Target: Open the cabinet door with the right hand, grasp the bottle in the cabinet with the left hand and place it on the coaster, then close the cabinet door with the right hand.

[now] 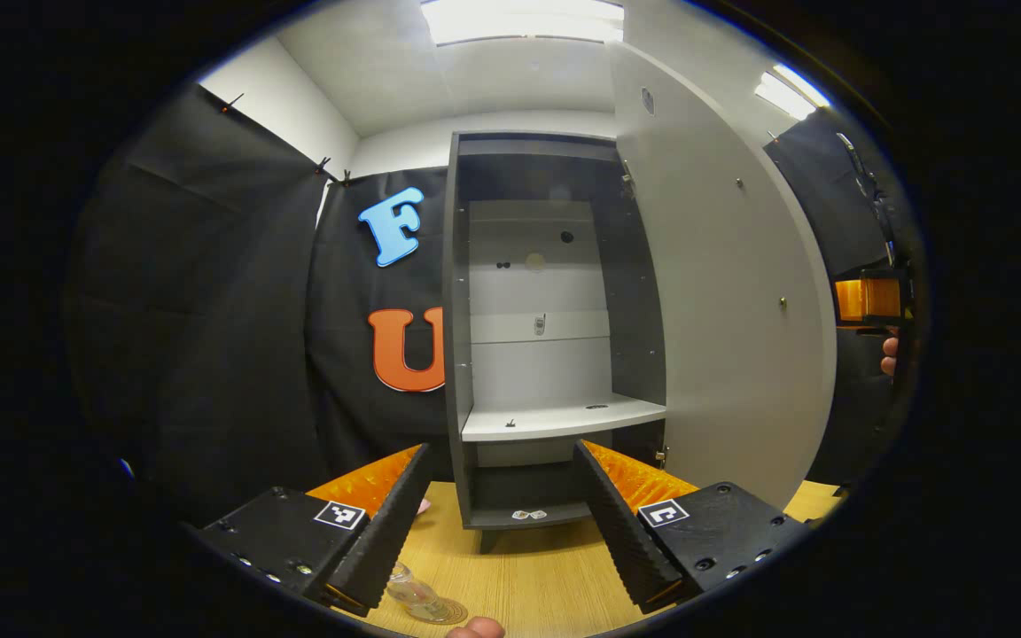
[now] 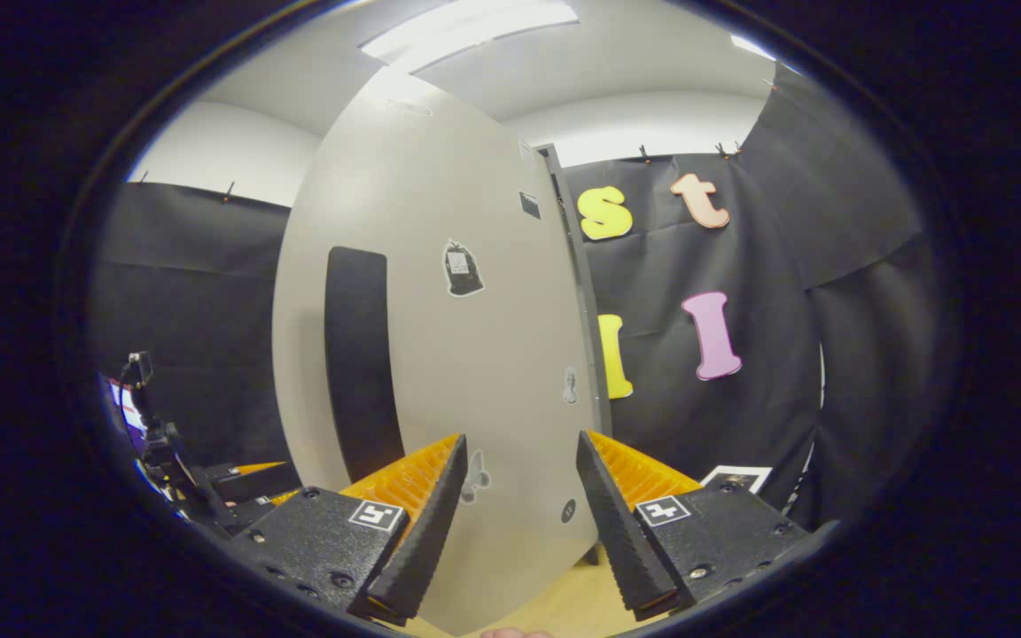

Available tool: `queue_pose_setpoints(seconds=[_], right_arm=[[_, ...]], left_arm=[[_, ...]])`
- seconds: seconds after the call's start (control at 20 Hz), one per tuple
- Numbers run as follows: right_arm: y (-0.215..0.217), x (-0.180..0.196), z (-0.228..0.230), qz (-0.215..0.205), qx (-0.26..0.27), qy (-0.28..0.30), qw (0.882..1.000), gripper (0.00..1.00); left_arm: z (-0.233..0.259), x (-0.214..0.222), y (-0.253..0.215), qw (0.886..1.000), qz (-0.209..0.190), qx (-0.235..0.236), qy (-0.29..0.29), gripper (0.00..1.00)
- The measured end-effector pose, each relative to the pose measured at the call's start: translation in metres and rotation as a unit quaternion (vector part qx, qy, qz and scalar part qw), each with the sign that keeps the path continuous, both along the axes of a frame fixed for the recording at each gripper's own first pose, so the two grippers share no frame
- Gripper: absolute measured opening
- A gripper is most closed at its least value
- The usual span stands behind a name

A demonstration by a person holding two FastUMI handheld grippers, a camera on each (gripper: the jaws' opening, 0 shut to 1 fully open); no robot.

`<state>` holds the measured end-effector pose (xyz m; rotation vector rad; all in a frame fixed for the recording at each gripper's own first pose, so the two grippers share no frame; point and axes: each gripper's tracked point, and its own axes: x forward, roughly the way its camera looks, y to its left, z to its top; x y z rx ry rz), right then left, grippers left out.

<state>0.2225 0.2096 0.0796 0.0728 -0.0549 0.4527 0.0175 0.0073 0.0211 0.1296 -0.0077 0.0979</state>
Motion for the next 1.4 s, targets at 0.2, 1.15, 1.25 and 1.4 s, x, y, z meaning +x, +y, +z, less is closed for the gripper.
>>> queue_pose_setpoints(seconds=[0.2,1.15,1.25,1.4], right_arm=[[0.051,0.013,-0.005,0.039,-0.004,0.001,0.999,0.81],[0.180,0.096,-0.024,0.055,-0.036,0.022,0.998,0.82],[0.156,0.082,-0.020,0.039,-0.040,0.009,0.998,0.83],[0.125,0.054,-0.020,0.023,-0.047,-0.009,0.999,0.83]], left_arm=[[0.001,-0.006,0.018,1.000,0.020,0.003,-0.004,0.96],[-0.002,-0.006,0.043,1.000,0.030,0.008,-0.001,0.96],[-0.006,-0.009,0.037,1.000,0.023,0.004,0.004,0.96],[-0.008,-0.010,0.026,1.000,0.014,-0.003,0.006,0.96]])
